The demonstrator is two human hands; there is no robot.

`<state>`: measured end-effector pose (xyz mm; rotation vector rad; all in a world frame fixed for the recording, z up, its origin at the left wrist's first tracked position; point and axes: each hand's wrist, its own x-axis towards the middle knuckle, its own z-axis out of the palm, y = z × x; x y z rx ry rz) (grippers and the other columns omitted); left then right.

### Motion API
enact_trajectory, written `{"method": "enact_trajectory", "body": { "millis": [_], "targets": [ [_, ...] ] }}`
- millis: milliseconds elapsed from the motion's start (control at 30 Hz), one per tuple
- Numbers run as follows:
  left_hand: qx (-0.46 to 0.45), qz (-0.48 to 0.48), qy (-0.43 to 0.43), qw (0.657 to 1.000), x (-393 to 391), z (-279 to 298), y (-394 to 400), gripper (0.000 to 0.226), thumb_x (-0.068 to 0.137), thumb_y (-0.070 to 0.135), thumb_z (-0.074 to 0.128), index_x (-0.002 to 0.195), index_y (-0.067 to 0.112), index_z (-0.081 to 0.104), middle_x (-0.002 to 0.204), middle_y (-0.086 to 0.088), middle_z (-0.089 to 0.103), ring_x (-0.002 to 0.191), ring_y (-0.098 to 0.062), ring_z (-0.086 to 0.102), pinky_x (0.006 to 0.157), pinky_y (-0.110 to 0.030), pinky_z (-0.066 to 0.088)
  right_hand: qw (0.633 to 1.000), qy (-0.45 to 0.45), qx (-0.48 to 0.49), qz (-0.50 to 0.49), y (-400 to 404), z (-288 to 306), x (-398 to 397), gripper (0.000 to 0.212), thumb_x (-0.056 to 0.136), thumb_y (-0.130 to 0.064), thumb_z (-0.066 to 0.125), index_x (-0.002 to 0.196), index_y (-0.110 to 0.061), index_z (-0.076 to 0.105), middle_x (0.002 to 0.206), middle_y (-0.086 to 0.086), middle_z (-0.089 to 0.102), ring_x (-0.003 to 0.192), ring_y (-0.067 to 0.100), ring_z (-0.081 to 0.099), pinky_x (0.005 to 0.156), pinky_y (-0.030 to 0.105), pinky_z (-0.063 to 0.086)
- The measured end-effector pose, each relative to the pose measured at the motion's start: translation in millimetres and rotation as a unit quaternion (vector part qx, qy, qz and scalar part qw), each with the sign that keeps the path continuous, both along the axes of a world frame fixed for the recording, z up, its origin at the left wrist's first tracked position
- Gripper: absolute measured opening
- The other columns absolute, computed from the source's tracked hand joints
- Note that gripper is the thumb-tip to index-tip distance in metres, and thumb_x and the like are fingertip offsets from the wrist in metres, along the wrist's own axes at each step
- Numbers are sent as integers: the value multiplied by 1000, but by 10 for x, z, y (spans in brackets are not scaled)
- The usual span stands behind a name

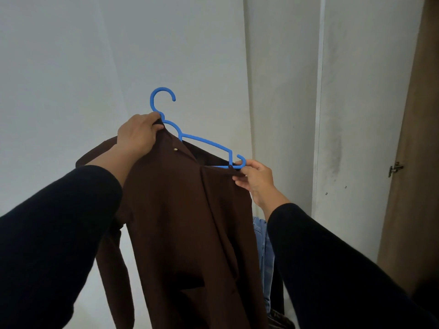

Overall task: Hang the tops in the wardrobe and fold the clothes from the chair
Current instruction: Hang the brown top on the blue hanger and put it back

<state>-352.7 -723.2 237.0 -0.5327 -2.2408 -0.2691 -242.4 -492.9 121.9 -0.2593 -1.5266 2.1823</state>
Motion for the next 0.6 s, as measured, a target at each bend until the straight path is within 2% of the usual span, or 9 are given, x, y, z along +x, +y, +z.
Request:
{"method": "enact_trajectory", "body": {
  "millis": [100,167,233,300,367,433,467,533,600],
  "targets": [
    [-28,6,50,998,12,-13,-1,20,100,23,38,107,11,53,90,-12,60,79,-26,45,63,-39,39,995,-93,33,-11,-11,63,-43,19,93,-2,53,90,-15,67,83,6,64,57,13,59,54,19,53],
    [-50,8,81,995,21,-10,-12,21,100,22,38,106,9,53,87,-13,60,80,-28,46,62,-39,37,991,-116,70,1,2,80,-58,24,92,1,51,84,-17,66,81,6,61,56,12,54,49,18,48],
    [-79,7,112,991,25,-1,-38,22,100,23,38,105,8,54,84,-13,60,78,-28,44,63,-39,34,978,-130,162,21,31,64,-60,24,92,2,50,88,-14,66,85,8,60,61,14,53,54,20,49],
    [-123,-3,147,981,33,0,-64,21,99,24,40,103,9,54,80,-12,60,75,-27,42,65,-38,31,915,-153,374,13,70,37,-61,25,92,2,48,99,-11,67,88,8,58,73,18,55,69,27,51],
    [-166,-22,180,969,48,7,-41,20,97,25,43,101,9,55,79,-11,60,75,-29,45,69,-39,32,802,-165,574,15,78,29,-82,27,91,-1,45,103,-7,69,90,9,58,82,20,53,77,30,49],
    [-206,-53,202,956,93,8,41,18,95,24,48,100,10,57,77,-11,60,75,-30,50,69,-39,35,711,-188,677,17,13,43,-120,28,93,-6,45,106,-8,69,94,9,60,82,19,51,70,26,46],
    [-230,-71,213,947,116,3,94,16,93,23,50,97,10,58,74,-10,59,73,-30,52,66,-39,36,688,-208,696,6,-24,60,-150,27,93,-9,45,104,-9,69,92,8,60,79,18,51,64,24,45],
    [-279,-99,232,926,164,-21,197,16,89,24,50,93,13,60,70,-8,58,68,-29,54,58,-35,35,694,-229,681,-37,-104,108,-197,16,91,-12,46,93,-9,62,77,5,51,73,19,48,57,25,39],
    [-312,-106,217,919,194,-76,289,20,92,26,45,100,15,59,77,-7,59,70,-28,54,55,-32,31,771,-221,593,-71,-161,172,-225,7,88,-13,48,83,-9,52,77,7,46,78,22,46,57,29,36]
  ]
}}
